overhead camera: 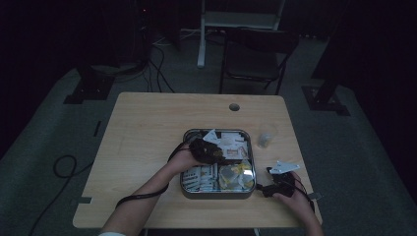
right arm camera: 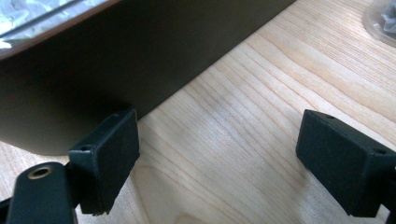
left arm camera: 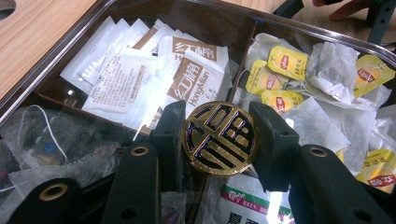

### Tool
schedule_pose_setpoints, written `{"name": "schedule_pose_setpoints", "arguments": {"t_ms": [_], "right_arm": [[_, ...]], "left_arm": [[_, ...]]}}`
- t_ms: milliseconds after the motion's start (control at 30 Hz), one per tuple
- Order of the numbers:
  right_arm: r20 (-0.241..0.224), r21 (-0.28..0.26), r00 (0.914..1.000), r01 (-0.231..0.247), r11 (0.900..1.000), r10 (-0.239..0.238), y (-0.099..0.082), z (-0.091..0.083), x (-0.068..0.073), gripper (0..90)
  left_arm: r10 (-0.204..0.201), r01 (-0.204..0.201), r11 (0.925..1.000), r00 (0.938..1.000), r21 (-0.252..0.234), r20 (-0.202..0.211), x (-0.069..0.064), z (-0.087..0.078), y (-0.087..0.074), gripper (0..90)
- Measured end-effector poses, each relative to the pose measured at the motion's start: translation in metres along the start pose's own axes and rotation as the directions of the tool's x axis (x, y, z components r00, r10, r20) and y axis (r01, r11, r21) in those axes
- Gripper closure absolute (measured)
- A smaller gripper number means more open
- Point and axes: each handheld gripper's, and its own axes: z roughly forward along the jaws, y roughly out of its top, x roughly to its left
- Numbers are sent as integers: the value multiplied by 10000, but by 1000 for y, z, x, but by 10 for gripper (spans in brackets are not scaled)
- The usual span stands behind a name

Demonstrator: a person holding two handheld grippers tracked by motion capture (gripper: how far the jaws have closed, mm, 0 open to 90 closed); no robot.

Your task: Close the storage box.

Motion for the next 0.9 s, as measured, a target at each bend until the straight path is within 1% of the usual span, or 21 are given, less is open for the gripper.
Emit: {"name": "schedule_pose_setpoints", "arguments": {"t_ms": [133, 167, 200, 233, 267, 300, 333, 367, 400, 433, 500, 533, 600, 633, 700, 767, 800, 900], "right_arm": [[36, -1, 10000, -55, 10000, 55, -1, -1, 1, 131], [48, 3, 10000, -55, 10000, 55, -1, -2, 1, 131], [74, -1, 9999, -96, 10000, 96, -2, -2, 1, 131], [79, 3, 9999, -97, 10000, 97, -2, -3, 1, 131], [81, 4, 9999, -100, 9999, 100, -2, -3, 1, 131], [80, 3, 9999, -100, 9999, 100, -2, -3, 1, 131], [79, 5, 9999, -100, 9999, 100, -2, -3, 1, 131], [81, 3, 9999, -99, 10000, 99, -2, -3, 1, 131], [81, 3, 9999, -100, 10000, 100, -2, -3, 1, 131], [81, 3, 9999, -102, 9999, 102, -2, -3, 1, 131], [80, 3, 9999, -101, 9999, 101, -2, -3, 1, 131], [80, 3, 9999, -98, 10000, 98, -2, -3, 1, 131], [81, 4, 9999, -99, 10000, 99, -2, -3, 1, 131], [81, 3, 9999, -96, 10000, 96, -2, -3, 1, 131], [82, 3, 9999, -98, 10000, 98, -2, -3, 1, 131], [83, 2, 9999, -98, 10000, 98, -2, -3, 1, 131], [81, 2, 9999, -99, 10000, 99, -2, -3, 1, 131], [82, 3, 9999, -100, 9999, 100, -2, -3, 1, 131]], "left_arm": [[49, -49, 10000, 10000, 32, 14, 0, 0, 0, 595], [-92, 92, 10000, 9999, -25, 87, 1, 0, 0, 595], [-259, 260, 9996, 9995, -50, 178, 1, 0, 0, 574], [-407, 410, 9991, 9990, -116, 186, 2, -1, 0, 482], [-493, 494, 9986, 9988, -169, 40, 3, -2, 0, 414], [-558, 558, 9981, 9984, -256, -16, 4, -3, -1, 394], [-721, 720, 9961, 9974, -505, 5, 5, -4, -1, 341], [-821, 821, 9947, 9966, -623, 25, 5, -5, -2, 284], [-930, 925, 9929, 9957, -745, -37, 5, -7, -3, 247], [-971, 955, 9921, 9952, -812, -153, 5, -8, -3, 206], [-1134, 1105, 9915, 9927, -694, -399, 4, -9, -4, 130], [-1265, 1231, 9895, 9911, -758, -414, 5, -10, -5, 90], [-1480, 1427, 9856, 9875, -904, -549, 6, -13, -7, 77], [-1557, 1498, 9842, 9860, -941, -594, 6, -14, -8, 0], [-1669, 1580, 9813, 9829, -1097, -775, 7, -18, -11, 3], [-1809, 1669, 9760, 9789, -1398, -946, 7, -22, -15, 3], [-1797, 1622, 9750, 9776, -1521, -1095, 7, -24, -16, 4], [-1738, 1483, 9755, 9724, -1627, -1557, 7, -29, -20, 4]]}}
